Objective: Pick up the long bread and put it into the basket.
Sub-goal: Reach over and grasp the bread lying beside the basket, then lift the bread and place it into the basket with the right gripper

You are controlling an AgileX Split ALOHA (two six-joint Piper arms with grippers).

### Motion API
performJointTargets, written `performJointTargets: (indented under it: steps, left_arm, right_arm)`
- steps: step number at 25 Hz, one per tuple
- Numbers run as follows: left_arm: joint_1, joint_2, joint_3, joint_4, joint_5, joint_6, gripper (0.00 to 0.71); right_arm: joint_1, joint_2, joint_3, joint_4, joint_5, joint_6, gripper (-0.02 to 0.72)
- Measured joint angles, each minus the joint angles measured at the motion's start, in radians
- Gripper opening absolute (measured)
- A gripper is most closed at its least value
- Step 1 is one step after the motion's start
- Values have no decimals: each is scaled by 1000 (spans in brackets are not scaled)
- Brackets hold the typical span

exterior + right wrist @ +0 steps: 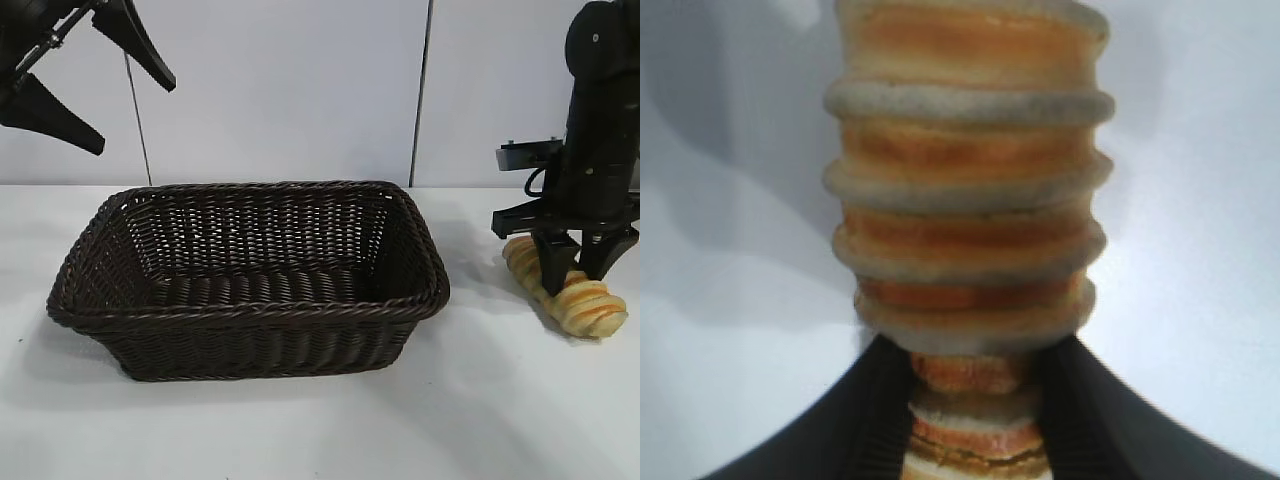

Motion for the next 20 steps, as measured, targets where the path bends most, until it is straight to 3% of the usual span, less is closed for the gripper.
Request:
performJointTargets:
  steps: [4,11,20]
  left_arm:
    - [0,0,0,0,0,0,562]
    - [0,0,0,-2,0,0,562]
    - [0,0,0,-2,0,0,562]
  right_arm:
    - [0,-7,-62,4,79,0,155]
    - [0,-70,-250,75,213,-1,149]
    - [0,-123,-386,82,240,-11,149]
